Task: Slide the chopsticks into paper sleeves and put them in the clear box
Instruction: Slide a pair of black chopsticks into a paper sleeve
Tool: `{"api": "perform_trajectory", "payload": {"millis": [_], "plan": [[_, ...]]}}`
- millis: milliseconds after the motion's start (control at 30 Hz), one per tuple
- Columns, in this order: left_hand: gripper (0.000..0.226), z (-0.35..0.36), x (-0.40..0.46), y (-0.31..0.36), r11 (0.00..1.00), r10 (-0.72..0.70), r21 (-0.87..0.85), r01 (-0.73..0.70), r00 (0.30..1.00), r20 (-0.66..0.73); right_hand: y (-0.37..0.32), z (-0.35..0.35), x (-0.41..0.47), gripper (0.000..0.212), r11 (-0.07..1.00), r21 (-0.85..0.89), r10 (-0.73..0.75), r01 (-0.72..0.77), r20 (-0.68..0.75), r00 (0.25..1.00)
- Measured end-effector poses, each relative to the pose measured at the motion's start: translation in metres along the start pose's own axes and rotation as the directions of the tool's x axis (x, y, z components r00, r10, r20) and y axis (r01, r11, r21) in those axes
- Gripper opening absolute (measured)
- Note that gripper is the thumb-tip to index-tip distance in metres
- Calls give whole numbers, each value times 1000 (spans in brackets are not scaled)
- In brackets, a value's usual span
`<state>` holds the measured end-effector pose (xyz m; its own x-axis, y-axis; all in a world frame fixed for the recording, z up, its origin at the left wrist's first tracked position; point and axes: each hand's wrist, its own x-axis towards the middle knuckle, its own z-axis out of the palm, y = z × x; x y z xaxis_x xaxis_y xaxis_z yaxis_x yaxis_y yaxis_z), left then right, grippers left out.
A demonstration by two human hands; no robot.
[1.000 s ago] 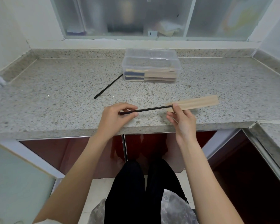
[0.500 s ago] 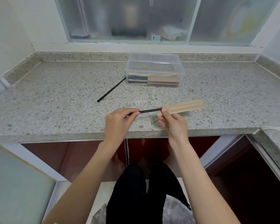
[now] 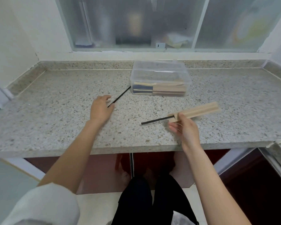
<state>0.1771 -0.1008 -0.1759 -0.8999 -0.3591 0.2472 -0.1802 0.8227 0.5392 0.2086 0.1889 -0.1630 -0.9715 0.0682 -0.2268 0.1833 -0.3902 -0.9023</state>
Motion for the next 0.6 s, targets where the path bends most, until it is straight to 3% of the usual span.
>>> {"api": "perform_trajectory", "payload": {"millis": [133, 300, 500, 600], "plan": [[34, 7, 21, -19, 987, -6, 161, -10, 995, 100, 3, 2, 10, 23, 998, -63, -24, 23, -12, 1000], [29, 4, 7, -20, 964, -36, 266, 0, 991, 130, 10, 3, 17, 15, 998, -30, -55, 55, -14, 998], [27, -10, -73, -18, 997, 39, -65, -50, 986, -164, 12, 3, 8, 14, 990, 143, 4, -7, 20, 1000], [26, -14, -99, -10, 975, 81, -188, -122, 974, -210, 7, 0, 4, 12, 976, 218, 25, -25, 4, 1000]]}}
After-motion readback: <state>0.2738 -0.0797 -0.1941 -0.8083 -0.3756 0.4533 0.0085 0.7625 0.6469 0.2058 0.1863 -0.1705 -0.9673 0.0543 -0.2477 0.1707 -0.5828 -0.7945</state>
